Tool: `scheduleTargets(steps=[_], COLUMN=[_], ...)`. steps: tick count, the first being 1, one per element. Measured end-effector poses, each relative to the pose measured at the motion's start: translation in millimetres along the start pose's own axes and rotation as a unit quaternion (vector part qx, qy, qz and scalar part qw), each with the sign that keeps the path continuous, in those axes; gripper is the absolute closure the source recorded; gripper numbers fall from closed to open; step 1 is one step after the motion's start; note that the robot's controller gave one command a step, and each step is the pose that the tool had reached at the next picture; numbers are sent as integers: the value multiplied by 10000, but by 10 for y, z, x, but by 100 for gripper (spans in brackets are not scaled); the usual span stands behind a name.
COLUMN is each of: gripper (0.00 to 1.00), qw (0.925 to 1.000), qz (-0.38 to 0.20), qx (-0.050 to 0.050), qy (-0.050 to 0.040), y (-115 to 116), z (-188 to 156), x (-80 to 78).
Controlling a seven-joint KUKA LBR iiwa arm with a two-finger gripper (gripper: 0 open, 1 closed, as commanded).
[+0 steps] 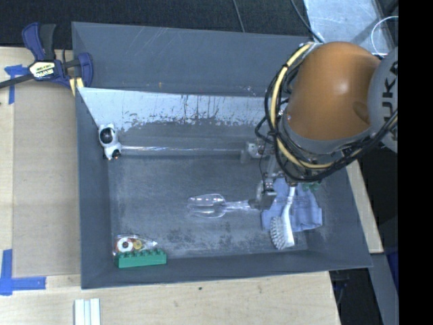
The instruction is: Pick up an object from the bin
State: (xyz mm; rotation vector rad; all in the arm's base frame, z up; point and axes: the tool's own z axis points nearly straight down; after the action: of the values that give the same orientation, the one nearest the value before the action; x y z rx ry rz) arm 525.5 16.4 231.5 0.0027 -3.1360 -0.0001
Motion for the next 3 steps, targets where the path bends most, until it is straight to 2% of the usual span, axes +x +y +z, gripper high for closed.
scheduleTargets(steps=[1, 2, 3], gripper=[0, 0, 0], qw=[10000, 9995, 9998], qz=[6, 300, 159], qx=[-1, -5, -7], qy=[-45, -68, -137], y=[-2, -146, -19], z=[-44, 1479, 728], x=[-15, -161, -82])
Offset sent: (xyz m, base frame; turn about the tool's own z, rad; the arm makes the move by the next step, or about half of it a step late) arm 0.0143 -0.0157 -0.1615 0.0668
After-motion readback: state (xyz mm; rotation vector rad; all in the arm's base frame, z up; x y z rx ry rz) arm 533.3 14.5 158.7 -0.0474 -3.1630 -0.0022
